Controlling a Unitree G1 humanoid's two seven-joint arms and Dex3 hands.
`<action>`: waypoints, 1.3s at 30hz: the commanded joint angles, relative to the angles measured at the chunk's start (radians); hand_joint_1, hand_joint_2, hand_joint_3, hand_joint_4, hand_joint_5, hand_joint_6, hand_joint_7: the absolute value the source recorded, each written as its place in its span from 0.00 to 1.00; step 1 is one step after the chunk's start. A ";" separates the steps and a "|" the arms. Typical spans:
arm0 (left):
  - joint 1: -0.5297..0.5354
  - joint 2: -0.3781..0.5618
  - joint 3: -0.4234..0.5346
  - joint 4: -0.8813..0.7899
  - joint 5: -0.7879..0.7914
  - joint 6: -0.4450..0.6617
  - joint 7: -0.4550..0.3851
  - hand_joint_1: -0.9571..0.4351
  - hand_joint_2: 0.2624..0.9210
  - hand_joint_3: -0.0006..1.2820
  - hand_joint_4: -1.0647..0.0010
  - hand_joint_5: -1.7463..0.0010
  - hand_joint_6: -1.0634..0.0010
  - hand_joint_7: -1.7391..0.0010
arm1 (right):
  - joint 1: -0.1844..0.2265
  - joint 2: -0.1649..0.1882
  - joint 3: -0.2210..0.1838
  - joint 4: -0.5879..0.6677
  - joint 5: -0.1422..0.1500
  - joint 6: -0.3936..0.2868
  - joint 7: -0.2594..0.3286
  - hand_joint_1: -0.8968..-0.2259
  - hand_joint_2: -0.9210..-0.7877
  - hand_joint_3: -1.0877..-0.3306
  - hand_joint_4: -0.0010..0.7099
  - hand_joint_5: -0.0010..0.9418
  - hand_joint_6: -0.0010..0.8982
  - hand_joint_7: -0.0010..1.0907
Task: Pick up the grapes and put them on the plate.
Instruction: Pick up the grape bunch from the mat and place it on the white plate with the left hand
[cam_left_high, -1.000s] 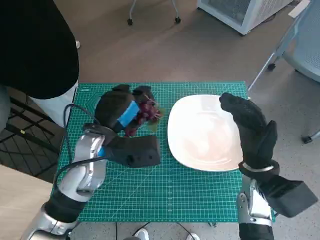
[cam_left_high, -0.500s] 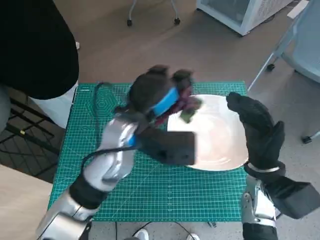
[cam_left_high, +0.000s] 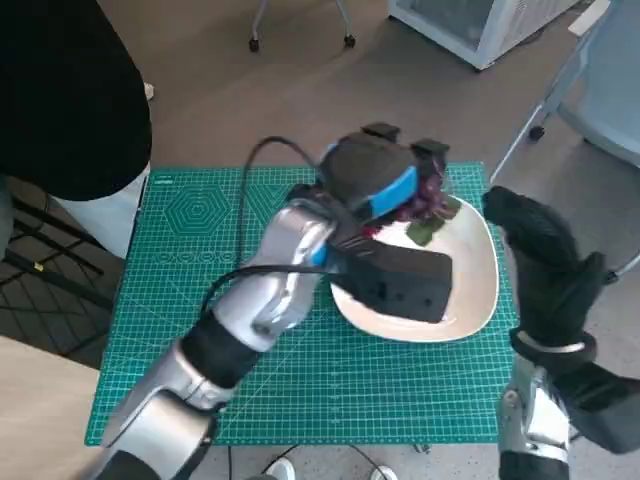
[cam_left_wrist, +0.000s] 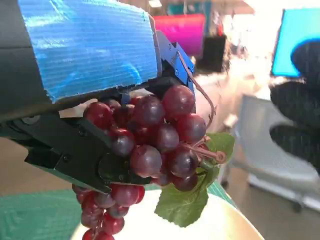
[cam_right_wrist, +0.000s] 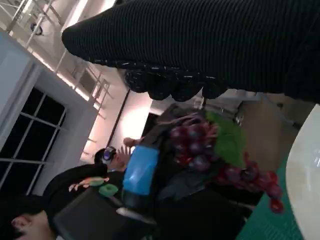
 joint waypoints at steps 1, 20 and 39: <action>-0.072 -0.034 -0.011 0.056 -0.013 -0.030 0.013 0.69 1.00 0.16 0.52 0.22 0.53 0.26 | 0.034 0.002 -0.010 -0.008 -0.019 -0.008 -0.027 0.37 0.00 0.50 0.47 0.00 0.12 0.25; -0.125 -0.060 -0.007 0.179 -0.059 -0.110 0.020 0.69 1.00 0.20 0.57 0.18 0.60 0.22 | 0.063 0.016 -0.006 -0.034 -0.071 -0.022 -0.104 0.36 0.00 0.50 0.47 0.00 0.14 0.21; -0.117 -0.059 0.020 0.272 -0.178 -0.026 -0.189 0.34 0.95 0.04 0.93 0.93 0.84 0.99 | 0.055 0.034 0.015 -0.010 -0.068 -0.029 -0.104 0.35 0.00 0.50 0.47 0.00 0.14 0.19</action>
